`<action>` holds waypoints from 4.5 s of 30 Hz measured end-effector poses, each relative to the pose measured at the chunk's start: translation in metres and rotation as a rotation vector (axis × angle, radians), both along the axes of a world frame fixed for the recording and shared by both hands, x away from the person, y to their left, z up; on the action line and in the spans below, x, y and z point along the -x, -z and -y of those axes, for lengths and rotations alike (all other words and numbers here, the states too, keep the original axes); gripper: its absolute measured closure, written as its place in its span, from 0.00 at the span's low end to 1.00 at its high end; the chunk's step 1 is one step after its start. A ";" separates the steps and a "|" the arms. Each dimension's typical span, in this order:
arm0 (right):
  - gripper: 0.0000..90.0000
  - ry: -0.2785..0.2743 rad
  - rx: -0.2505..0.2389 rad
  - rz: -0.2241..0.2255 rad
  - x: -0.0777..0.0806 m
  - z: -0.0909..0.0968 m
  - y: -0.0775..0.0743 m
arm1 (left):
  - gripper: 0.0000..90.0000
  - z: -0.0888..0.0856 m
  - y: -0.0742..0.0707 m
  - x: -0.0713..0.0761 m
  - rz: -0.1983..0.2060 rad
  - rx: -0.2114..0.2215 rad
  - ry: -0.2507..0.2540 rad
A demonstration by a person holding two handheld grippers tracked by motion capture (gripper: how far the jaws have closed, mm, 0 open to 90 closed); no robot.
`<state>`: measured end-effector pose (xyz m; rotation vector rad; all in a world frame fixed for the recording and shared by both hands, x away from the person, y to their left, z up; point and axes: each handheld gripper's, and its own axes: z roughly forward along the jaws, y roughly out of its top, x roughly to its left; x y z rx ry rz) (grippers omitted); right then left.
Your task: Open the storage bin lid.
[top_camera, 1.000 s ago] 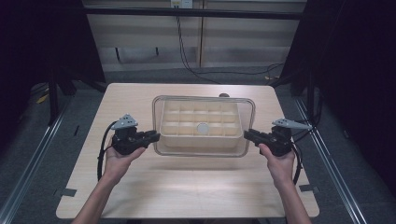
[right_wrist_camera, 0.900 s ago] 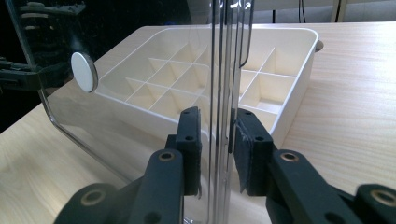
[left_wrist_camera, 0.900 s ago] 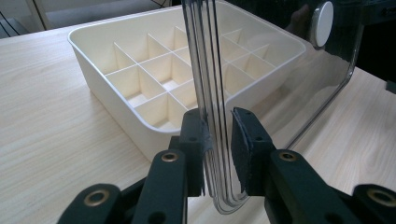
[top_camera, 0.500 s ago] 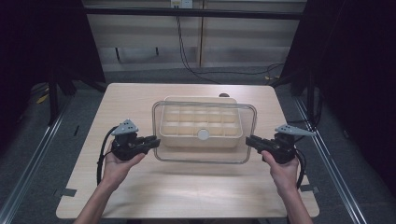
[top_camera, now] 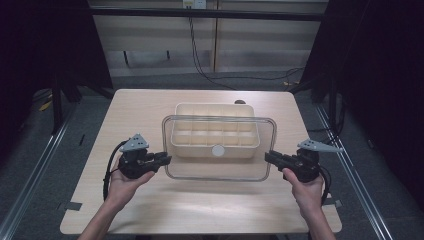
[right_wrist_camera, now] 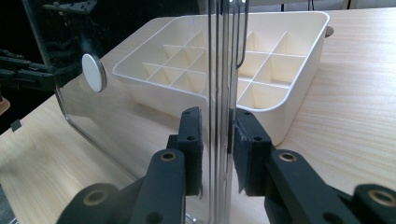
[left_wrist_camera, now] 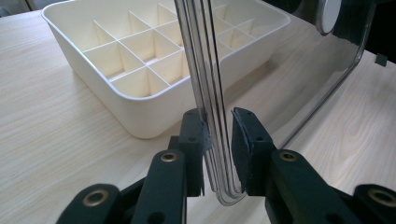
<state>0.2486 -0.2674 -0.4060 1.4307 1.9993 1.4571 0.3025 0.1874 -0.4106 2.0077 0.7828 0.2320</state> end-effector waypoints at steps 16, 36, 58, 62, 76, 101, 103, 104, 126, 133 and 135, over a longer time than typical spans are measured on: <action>0.83 -0.017 -0.020 -0.033 0.016 0.001 0.004 | 0.84 -0.003 0.000 0.018 -0.012 0.015 0.012; 0.82 -0.057 0.015 -0.102 0.035 -0.013 0.018 | 0.84 -0.015 0.016 0.038 -0.060 -0.034 0.010; 0.82 -0.077 0.025 -0.164 0.054 -0.013 0.040 | 0.84 -0.015 0.041 0.057 -0.130 -0.055 0.044; 0.82 -0.079 0.017 -0.178 0.054 -0.013 0.043 | 0.83 -0.016 0.043 0.056 -0.144 -0.046 0.043; 0.79 -0.068 0.070 -0.175 0.052 -0.017 0.050 | 0.78 -0.014 0.050 0.058 -0.149 -0.061 0.052; 0.65 -0.048 0.104 -0.231 0.030 -0.023 0.067 | 0.67 -0.006 0.061 0.043 -0.175 -0.095 0.056; 0.64 -0.049 0.101 -0.231 0.028 -0.024 0.069 | 0.66 -0.005 0.062 0.042 -0.179 -0.095 0.052; 0.64 -0.050 0.102 -0.230 0.028 -0.024 0.069 | 0.66 -0.005 0.062 0.041 -0.180 -0.093 0.056; 0.56 -0.041 0.114 -0.263 0.022 -0.025 0.080 | 0.62 -0.001 0.068 0.038 -0.195 -0.131 0.047; 0.50 -0.038 0.138 -0.278 0.020 -0.028 0.083 | 0.62 0.000 0.070 0.037 -0.207 -0.138 0.050; 0.49 -0.038 0.137 -0.278 0.020 -0.027 0.084 | 0.62 0.000 0.071 0.036 -0.212 -0.136 0.053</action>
